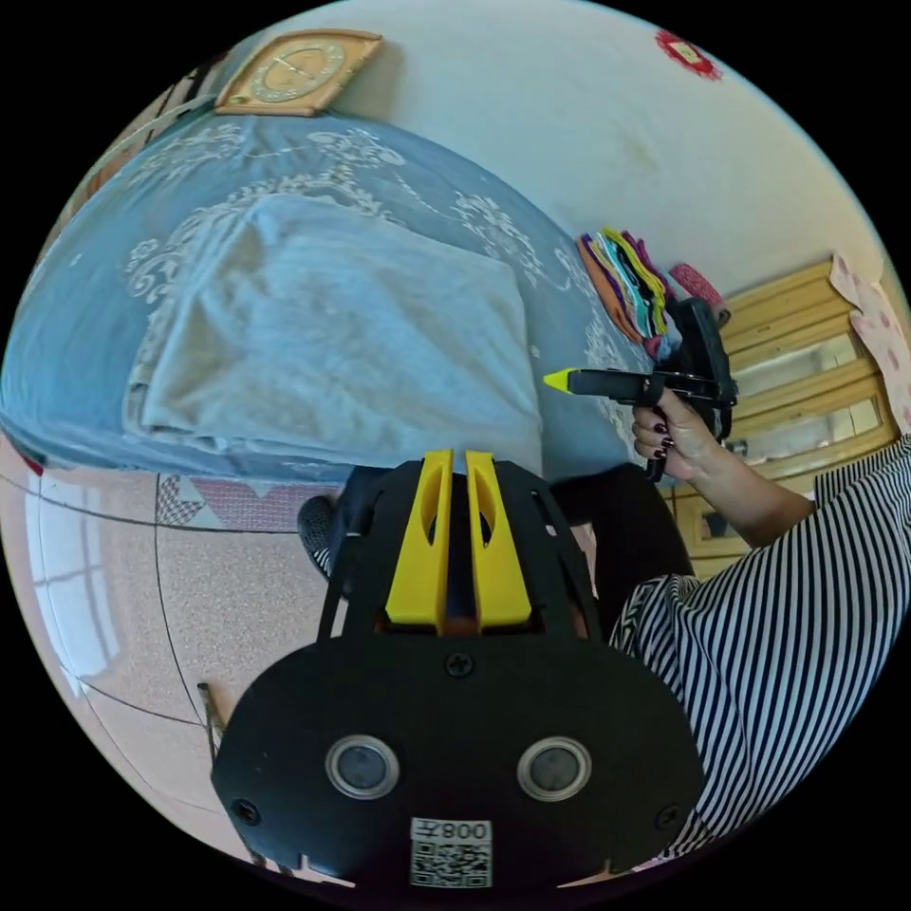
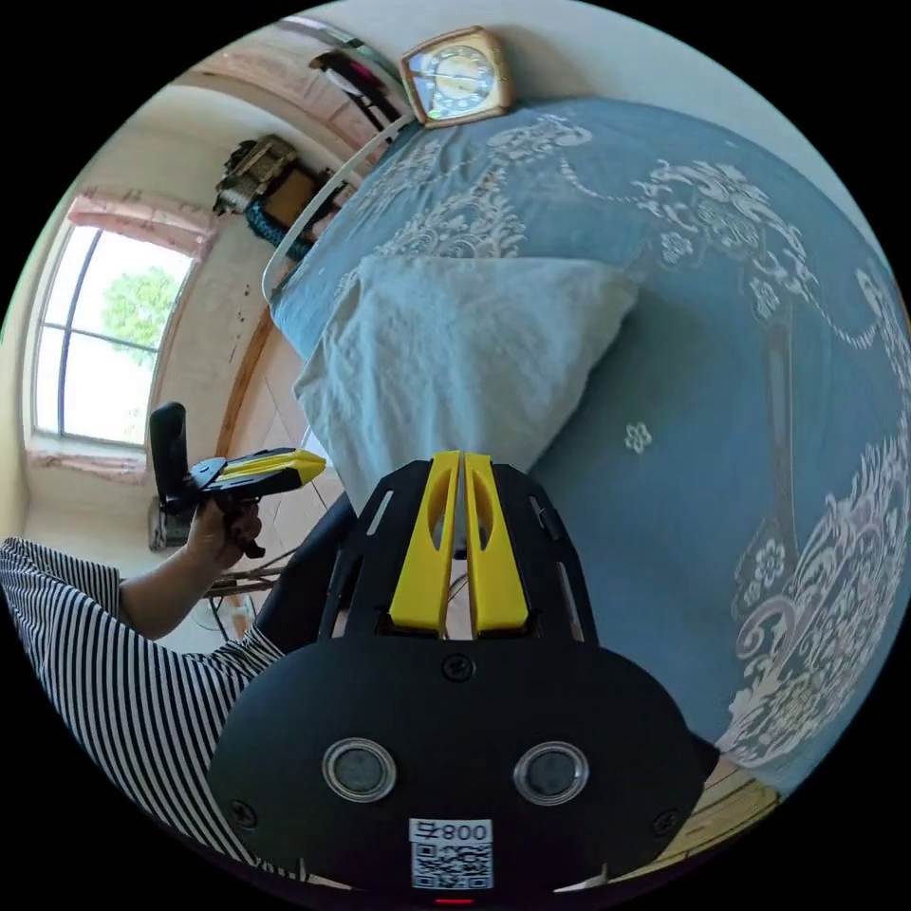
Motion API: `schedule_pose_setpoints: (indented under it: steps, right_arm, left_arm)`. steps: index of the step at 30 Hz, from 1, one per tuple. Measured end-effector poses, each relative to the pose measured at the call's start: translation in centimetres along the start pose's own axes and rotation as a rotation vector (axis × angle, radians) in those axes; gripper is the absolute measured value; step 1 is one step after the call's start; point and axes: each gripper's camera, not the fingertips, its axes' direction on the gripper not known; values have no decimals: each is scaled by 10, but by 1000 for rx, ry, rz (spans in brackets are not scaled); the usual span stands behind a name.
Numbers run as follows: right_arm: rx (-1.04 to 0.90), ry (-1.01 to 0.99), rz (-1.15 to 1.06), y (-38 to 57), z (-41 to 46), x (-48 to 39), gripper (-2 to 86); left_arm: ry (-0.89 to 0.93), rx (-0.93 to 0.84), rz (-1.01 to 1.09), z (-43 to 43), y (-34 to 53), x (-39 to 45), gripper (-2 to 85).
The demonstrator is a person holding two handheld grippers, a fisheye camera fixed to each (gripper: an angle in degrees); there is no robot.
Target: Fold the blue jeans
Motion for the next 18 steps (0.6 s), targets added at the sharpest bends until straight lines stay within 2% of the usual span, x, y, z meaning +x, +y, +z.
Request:
schedule_pose_setpoints:
  steps: [4,8,18]
  right_arm:
    - [-20,-87,81,45,9,48,49]
    - [-13,-185,155,73,21,87,66]
    - [-1,-402,304,142,46,188,92]
  left_arm:
    - [27,-118,75,40,-12,17,63]
    - [67,-203,-1,72,-23,4,91]
    - [250,-183,-168,93,-15,-47,60]
